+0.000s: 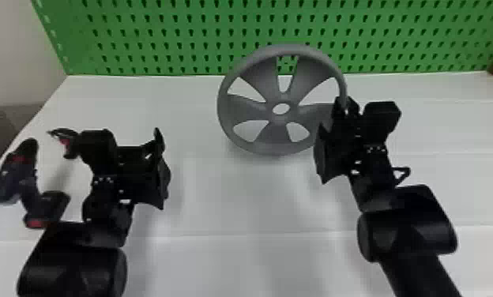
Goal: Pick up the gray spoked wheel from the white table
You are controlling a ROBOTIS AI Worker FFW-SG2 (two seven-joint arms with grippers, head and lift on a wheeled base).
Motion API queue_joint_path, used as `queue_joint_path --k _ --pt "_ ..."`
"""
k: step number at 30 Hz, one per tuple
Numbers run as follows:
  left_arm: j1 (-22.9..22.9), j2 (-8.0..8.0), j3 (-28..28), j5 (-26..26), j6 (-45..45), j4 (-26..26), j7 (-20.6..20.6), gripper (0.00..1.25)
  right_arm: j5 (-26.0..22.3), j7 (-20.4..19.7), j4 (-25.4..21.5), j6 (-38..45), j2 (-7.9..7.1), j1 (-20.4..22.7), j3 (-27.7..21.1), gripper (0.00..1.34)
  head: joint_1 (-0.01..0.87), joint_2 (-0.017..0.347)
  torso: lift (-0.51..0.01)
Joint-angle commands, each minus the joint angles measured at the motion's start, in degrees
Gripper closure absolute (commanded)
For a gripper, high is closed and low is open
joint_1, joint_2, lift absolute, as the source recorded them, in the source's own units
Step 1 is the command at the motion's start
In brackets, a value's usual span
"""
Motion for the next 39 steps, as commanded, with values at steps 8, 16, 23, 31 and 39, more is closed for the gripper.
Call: queue_joint_path --k 8,16,23,31,39 --pt "-0.3 -0.19 -2.3 -1.5 -0.1 0.0 0.0 0.13 -0.1 0.0 -0.2 0.3 0.18 -0.2 0.5 1.16 0.767 0.035 -0.107" --pt "-0.3 -0.19 -2.9 -1.8 0.0 0.0 0.0 0.13 -0.1 0.0 -1.0 1.4 0.18 -0.1 0.6 1.16 0.767 0.035 -0.107" --pt "-0.3 -0.19 -2.8 -1.5 0.0 0.0 0.0 0.13 0.1 0.0 -1.0 1.5 0.09 0.1 0.7 1.16 0.767 0.035 -0.107" --pt "-0.3 -0.19 -2.5 -1.3 -0.1 0.0 0.0 0.13 0.1 0.0 -1.0 2.5 0.18 0.4 1.2 1.16 0.767 0.035 -0.107" --pt "-0.3 -0.19 -2.6 -1.2 -0.1 0.0 0.0 0.13 0.1 0.0 -1.0 2.9 0.26 0.7 1.3 1.16 0.767 0.035 -0.107"
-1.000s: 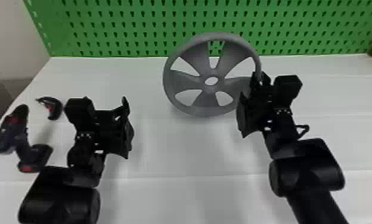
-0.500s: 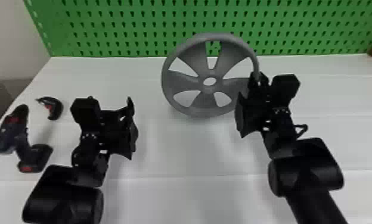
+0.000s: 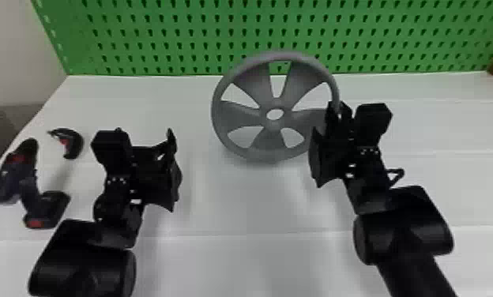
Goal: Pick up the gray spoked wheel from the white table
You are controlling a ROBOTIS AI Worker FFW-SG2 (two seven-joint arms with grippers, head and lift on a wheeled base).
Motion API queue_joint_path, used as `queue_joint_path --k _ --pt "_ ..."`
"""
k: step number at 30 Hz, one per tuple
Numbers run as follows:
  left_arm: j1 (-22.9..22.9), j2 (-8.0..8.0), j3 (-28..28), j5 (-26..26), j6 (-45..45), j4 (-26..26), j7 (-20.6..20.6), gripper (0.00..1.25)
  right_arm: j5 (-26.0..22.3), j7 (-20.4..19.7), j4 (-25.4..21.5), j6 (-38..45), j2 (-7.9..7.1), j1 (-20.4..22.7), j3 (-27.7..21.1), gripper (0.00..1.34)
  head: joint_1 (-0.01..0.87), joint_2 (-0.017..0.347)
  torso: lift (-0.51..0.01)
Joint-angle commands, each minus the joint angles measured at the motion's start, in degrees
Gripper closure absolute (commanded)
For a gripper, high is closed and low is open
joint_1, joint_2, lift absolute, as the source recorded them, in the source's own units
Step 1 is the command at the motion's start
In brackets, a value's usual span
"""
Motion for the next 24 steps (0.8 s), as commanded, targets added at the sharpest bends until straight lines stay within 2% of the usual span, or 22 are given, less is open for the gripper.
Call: queue_joint_path --k 1,24 --pt "0.0 0.00 0.1 0.1 0.0 0.0 0.0 0.13 0.0 0.0 0.0 0.2 0.12 0.1 0.0 1.16 0.767 0.035 -0.107" --pt "-0.3 0.00 0.3 0.5 0.0 0.0 0.0 0.13 -0.2 0.0 -0.9 1.5 0.30 0.2 -0.3 1.16 0.767 0.035 -0.107"
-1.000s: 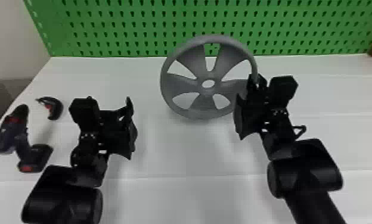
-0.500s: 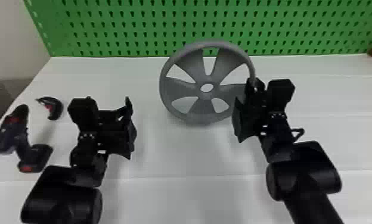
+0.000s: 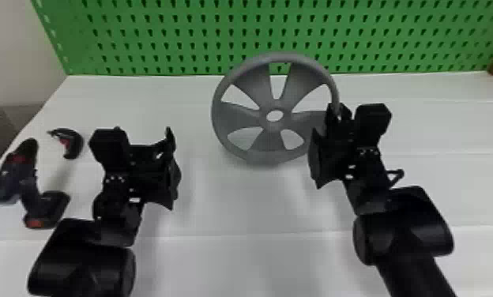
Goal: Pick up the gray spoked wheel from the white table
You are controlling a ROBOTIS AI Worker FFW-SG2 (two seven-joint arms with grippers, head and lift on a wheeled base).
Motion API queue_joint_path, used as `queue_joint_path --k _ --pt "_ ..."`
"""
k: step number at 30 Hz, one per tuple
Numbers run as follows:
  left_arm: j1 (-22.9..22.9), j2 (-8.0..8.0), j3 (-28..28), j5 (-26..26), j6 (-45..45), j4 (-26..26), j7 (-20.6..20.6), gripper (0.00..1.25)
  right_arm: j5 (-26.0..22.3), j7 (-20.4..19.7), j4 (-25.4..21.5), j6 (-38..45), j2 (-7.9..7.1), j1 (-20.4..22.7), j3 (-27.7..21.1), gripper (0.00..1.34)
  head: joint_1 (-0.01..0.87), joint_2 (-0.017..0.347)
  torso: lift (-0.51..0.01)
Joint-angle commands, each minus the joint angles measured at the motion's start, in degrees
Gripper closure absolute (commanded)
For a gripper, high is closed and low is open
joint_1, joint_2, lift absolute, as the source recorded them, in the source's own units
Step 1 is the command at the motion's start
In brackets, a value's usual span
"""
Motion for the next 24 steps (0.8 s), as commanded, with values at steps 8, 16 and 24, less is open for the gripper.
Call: queue_joint_path --k 8,16,24 --pt "0.0 0.00 0.0 0.1 0.0 0.0 0.0 0.13 0.1 0.0 -0.1 0.4 0.10 -0.1 -0.3 1.16 0.767 0.035 -0.107" --pt "0.0 0.00 0.0 0.2 0.0 0.0 0.0 0.13 0.0 0.0 -0.1 0.7 0.27 -0.2 -0.4 1.16 0.767 0.035 -0.107" --pt "0.1 0.00 0.0 0.4 0.0 0.0 0.0 0.13 0.0 0.0 -0.1 0.8 0.27 -0.2 -0.4 1.16 0.767 0.035 -0.107"
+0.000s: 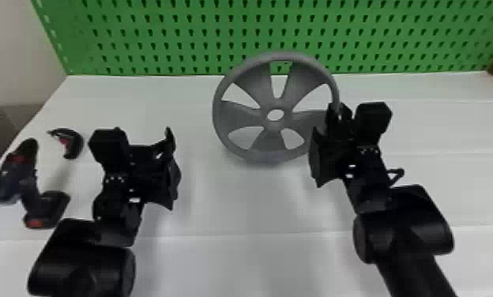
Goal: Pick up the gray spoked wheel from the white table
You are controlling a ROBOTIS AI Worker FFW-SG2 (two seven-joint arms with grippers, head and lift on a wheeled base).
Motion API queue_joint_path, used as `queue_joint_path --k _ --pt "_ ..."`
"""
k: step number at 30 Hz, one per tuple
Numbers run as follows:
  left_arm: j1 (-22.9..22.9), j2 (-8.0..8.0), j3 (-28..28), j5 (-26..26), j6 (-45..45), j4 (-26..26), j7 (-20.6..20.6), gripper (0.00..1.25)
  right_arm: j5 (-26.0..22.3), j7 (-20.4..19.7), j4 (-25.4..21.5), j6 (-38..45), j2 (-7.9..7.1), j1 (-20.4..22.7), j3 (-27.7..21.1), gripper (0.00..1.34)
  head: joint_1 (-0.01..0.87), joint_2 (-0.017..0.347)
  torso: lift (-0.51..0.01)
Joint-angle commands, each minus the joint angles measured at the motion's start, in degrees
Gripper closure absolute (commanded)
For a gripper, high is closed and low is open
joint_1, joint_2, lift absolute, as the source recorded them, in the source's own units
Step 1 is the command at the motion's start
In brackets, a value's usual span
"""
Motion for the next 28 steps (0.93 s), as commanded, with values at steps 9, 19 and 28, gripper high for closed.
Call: queue_joint_path --k 9,19,28 --pt "0.0 0.00 0.0 0.1 0.0 0.0 0.0 0.13 -0.1 0.0 0.0 0.4 0.00 0.0 0.0 1.16 0.767 0.035 -0.107" --pt "0.1 0.00 0.0 0.2 0.0 0.0 0.0 0.13 -0.3 0.0 0.0 0.5 -0.09 -0.1 0.0 1.16 0.767 0.035 -0.107" --pt "0.1 0.00 0.0 0.2 0.0 0.0 0.0 0.13 -0.3 0.0 0.0 0.9 -0.09 -0.1 0.0 1.16 0.767 0.035 -0.107"
